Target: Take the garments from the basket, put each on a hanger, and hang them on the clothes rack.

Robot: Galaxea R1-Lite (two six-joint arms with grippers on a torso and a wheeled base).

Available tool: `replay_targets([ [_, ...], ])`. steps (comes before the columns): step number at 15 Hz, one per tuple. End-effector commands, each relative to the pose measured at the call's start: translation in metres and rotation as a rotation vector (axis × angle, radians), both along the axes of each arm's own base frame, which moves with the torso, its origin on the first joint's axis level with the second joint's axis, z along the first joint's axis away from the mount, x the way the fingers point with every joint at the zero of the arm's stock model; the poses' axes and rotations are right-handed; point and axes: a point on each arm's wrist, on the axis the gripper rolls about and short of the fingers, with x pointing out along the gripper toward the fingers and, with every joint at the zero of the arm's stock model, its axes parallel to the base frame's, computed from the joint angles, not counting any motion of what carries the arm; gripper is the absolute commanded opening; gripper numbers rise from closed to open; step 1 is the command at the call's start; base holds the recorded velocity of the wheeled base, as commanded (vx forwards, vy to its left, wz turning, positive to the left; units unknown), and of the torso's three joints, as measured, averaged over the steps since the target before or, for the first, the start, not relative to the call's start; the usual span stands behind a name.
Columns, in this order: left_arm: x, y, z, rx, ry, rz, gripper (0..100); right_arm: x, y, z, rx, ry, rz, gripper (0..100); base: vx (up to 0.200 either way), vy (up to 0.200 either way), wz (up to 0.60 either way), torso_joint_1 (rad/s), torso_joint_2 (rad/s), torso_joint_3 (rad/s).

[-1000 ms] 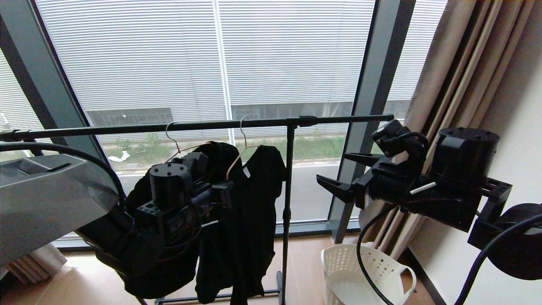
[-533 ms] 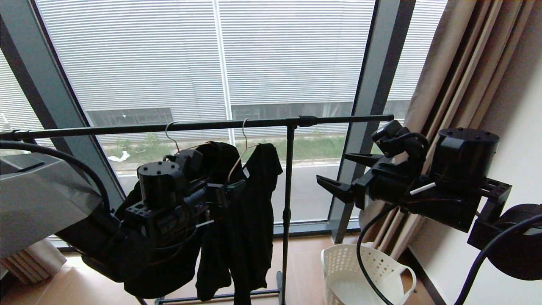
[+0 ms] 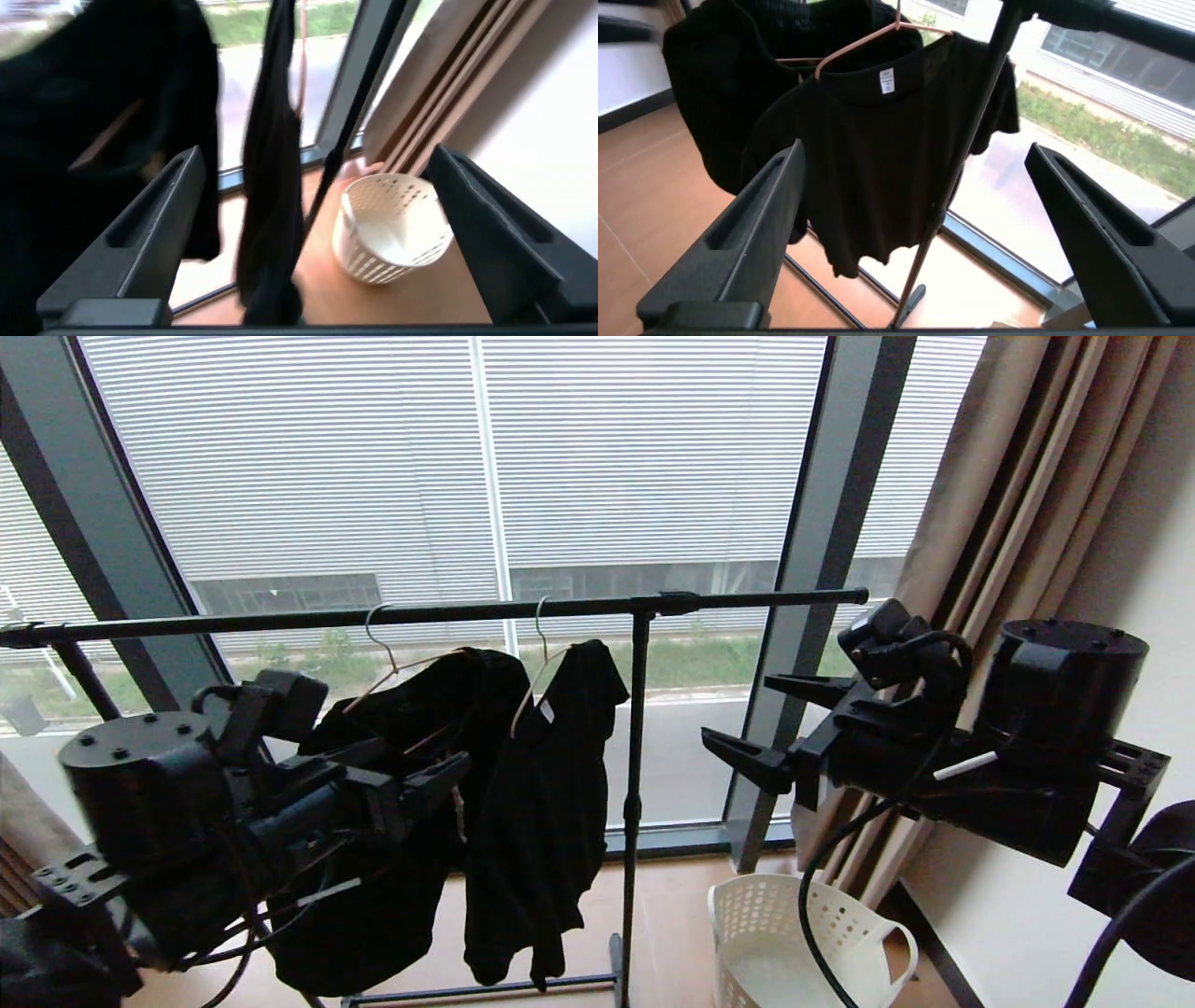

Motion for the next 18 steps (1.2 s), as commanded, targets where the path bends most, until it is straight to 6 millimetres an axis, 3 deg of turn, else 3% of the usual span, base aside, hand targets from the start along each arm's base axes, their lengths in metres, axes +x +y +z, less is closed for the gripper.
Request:
replay_targets([
  [1, -0.057, 0.031, 0.022, 0.028, -0.075, 0.049, 100, -0.02, -0.01, 0.011, 0.014, -0.032, -0.008, 100, 0.0, 0.0, 0.0, 0.0, 0.0, 0.0],
  [2, -0.07, 0.036, 0.024, 0.038, -0.077, 0.058, 100, -0.026, -0.013, 0.013, 0.017, -0.036, -0.008, 100, 0.0, 0.0, 0.0, 0.0, 0.0, 0.0],
  [3, -0.099, 0.044, 0.025, 0.042, -0.075, 0.059, 100, -0.04, -0.019, 0.014, 0.019, -0.041, -0.008, 100, 0.0, 0.0, 0.0, 0.0, 0.0, 0.0],
  [5, -0.138, 0.055, 0.018, 0.047, -0.056, 0.055, 100, -0.063, -0.021, -0.001, -0.018, -0.003, -0.025, 100, 0.0, 0.0, 0.0, 0.0, 0.0, 0.0],
  [9, -0.196, 0.07, -0.001, 0.05, -0.044, 0.047, 100, -0.103, -0.047, -0.021, -0.058, 0.032, -0.086, 100, 0.0, 0.0, 0.0, 0.0, 0.0, 0.0],
  [13, -0.23, 0.079, -0.029, 0.044, -0.065, 0.048, 100, -0.138, -0.071, -0.039, -0.08, 0.04, -0.159, 100, 0.0, 0.0, 0.0, 0.0, 0.0, 0.0],
  [16, -0.244, 0.083, -0.053, 0.054, -0.059, 0.055, 100, -0.158, -0.084, -0.048, -0.085, 0.041, -0.172, 100, 0.0, 0.0, 0.0, 0.0, 0.0, 0.0],
  [18, -0.247, 0.083, -0.056, 0.051, -0.066, 0.065, 100, -0.176, -0.095, -0.056, -0.104, 0.064, -0.193, 100, 0.0, 0.0, 0.0, 0.0, 0.0, 0.0],
])
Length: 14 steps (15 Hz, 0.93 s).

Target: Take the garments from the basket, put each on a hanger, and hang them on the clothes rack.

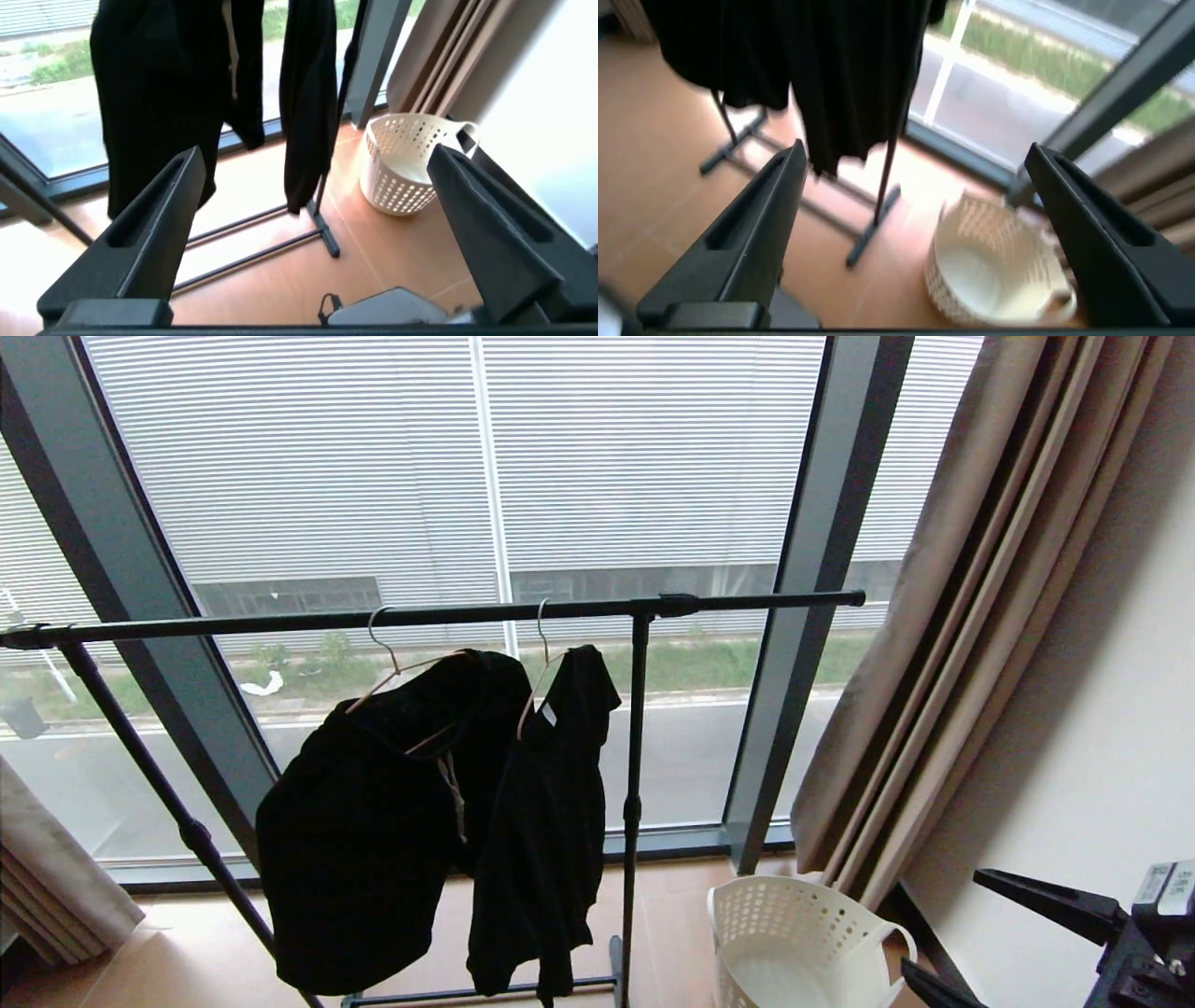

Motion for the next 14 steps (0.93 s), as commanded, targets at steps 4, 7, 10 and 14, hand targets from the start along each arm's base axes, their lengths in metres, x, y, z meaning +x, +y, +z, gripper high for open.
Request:
replay_targets([
  [4, -0.006, 0.002, -0.004, -0.017, -0.07, 0.007, 100, -0.043, -0.028, -0.01, -0.005, -0.002, -0.032, 100, 0.0, 0.0, 0.0, 0.0, 0.0, 0.0],
  [7, -0.006, 0.002, -0.005, -0.015, -0.072, 0.012, 100, -0.069, -0.045, -0.022, -0.014, 0.003, -0.08, 100, 0.0, 0.0, 0.0, 0.0, 0.0, 0.0],
  [10, -0.006, 0.002, -0.005, -0.005, -0.074, 0.007, 100, -0.086, -0.056, -0.034, -0.005, -0.011, -0.158, 100, 0.0, 0.0, 0.0, 0.0, 0.0, 0.0],
  [14, -0.006, 0.002, -0.005, -0.005, -0.074, 0.006, 100, -0.099, -0.061, -0.041, 0.059, -0.049, -0.286, 100, 0.0, 0.0, 0.0, 0.0, 0.0, 0.0],
])
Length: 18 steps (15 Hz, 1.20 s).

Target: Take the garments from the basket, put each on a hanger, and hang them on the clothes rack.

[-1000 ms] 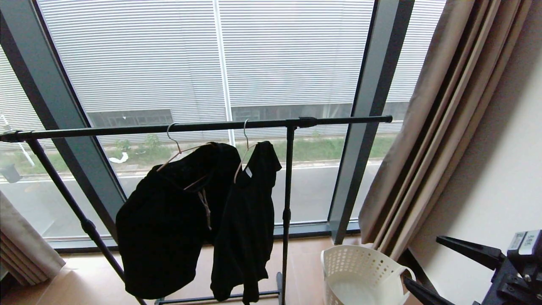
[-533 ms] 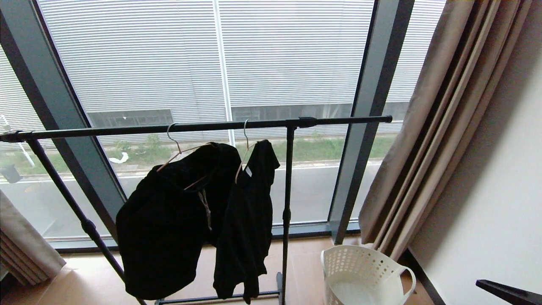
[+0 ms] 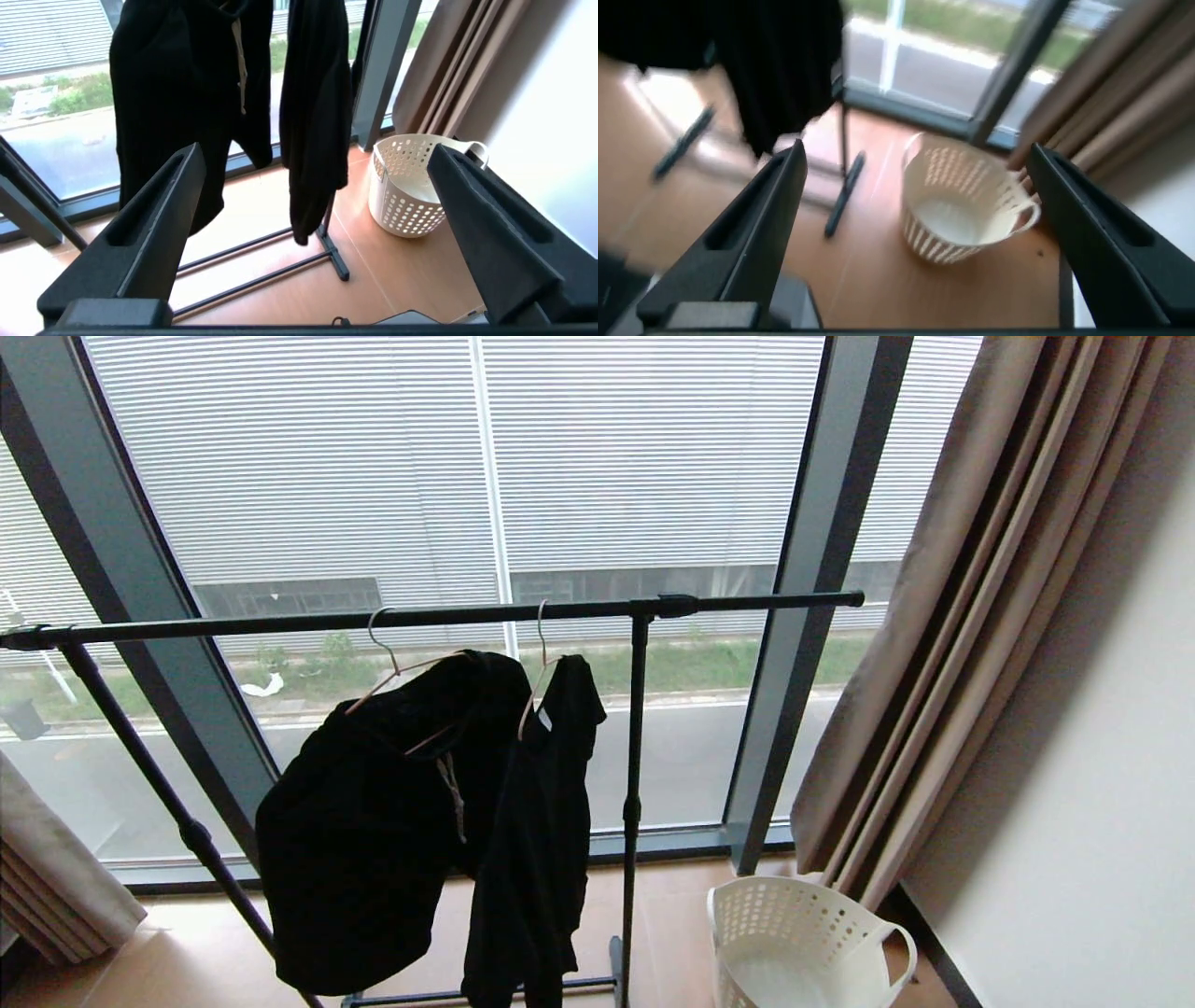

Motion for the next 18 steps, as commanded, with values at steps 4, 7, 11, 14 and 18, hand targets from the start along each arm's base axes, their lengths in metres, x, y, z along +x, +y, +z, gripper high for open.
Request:
replay_targets([
  [4, 0.0, 0.0, 0.0, 0.0, 0.004, 0.001, 100, -0.019, -0.005, -0.002, 0.089, -0.228, -0.187, 100, 0.0, 0.0, 0.0, 0.0, 0.0, 0.0],
  [7, 0.0, 0.0, 0.0, -0.002, 0.003, 0.001, 100, -0.021, -0.002, -0.003, 0.049, -0.255, -0.332, 100, 0.0, 0.0, 0.0, 0.0, 0.0, 0.0],
  [11, 0.0, 0.0, 0.0, -0.001, 0.007, 0.012, 100, -0.027, 0.0, -0.005, 0.063, -0.318, -0.333, 100, 0.0, 0.0, 0.0, 0.0, 0.0, 0.0],
  [14, 0.001, -0.001, 0.0, 0.002, 0.008, 0.123, 100, -0.027, 0.0, -0.005, 0.064, -0.319, -0.317, 100, 0.0, 0.0, 0.0, 0.0, 0.0, 0.0],
  [18, -0.005, -0.003, -0.002, 0.02, -0.071, 0.348, 100, -0.027, 0.001, -0.005, 0.07, -0.318, -0.285, 100, 0.0, 0.0, 0.0, 0.0, 0.0, 0.0],
])
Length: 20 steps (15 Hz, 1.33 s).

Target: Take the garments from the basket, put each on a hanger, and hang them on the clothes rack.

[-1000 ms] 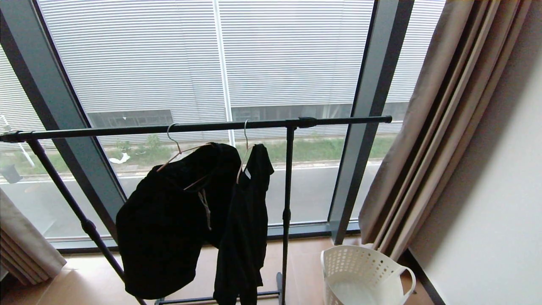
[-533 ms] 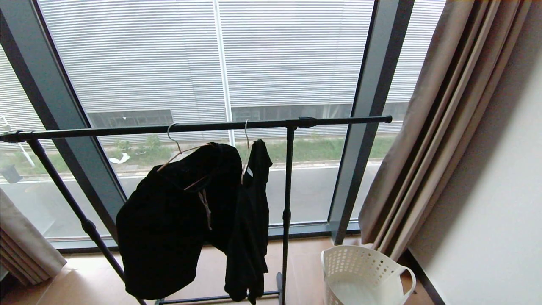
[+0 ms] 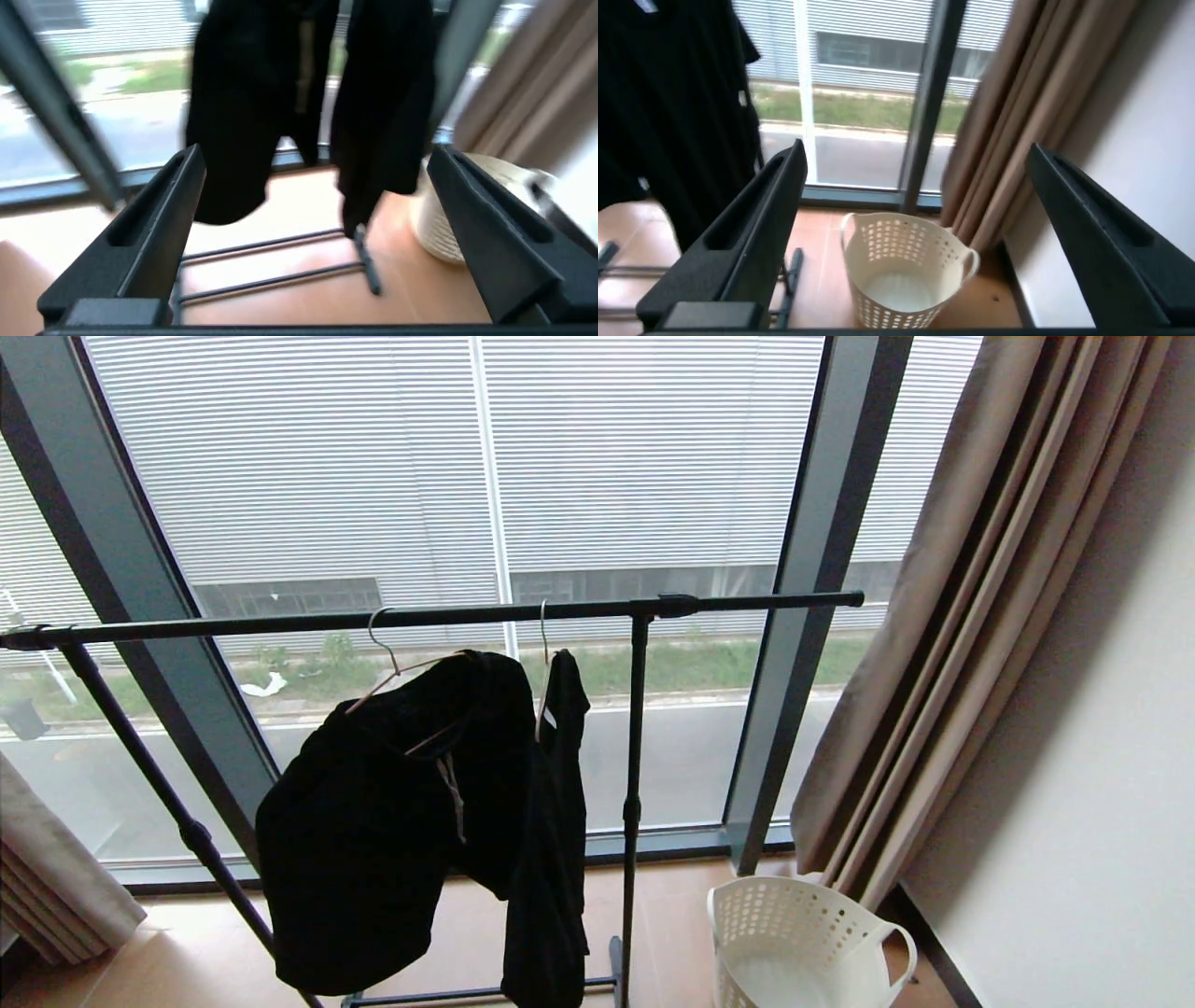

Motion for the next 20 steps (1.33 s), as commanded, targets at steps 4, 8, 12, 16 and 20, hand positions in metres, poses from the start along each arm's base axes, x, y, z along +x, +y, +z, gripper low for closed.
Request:
replay_targets([
  [4, -0.0065, -0.0034, -0.0015, 0.008, -0.083, -0.024, 100, 0.0004, 0.0015, 0.0002, -0.006, 0.005, 0.071, 100, 0.0, 0.0, 0.0, 0.0, 0.0, 0.0],
  [8, -0.0068, -0.0041, -0.0009, 0.003, -0.084, -0.059, 100, 0.0, 0.0019, 0.0005, -0.002, -0.013, 0.086, 100, 0.0, 0.0, 0.0, 0.0, 0.0, 0.0],
  [12, -0.0068, -0.0039, -0.0009, -0.003, -0.084, -0.049, 100, 0.0001, 0.0006, 0.0002, 0.028, -0.008, 0.029, 100, 0.0, 0.0, 0.0, 0.0, 0.0, 0.0],
  [16, -0.0068, -0.004, -0.0009, -0.002, -0.084, -0.047, 100, 0.0001, 0.0006, 0.0002, 0.029, -0.008, 0.027, 100, 0.0, 0.0, 0.0, 0.0, 0.0, 0.0],
  [20, -0.0068, -0.004, -0.0009, -0.002, -0.084, -0.047, 100, 0.0001, 0.0007, 0.0001, 0.023, -0.007, 0.031, 100, 0.0, 0.0, 0.0, 0.0, 0.0, 0.0],
])
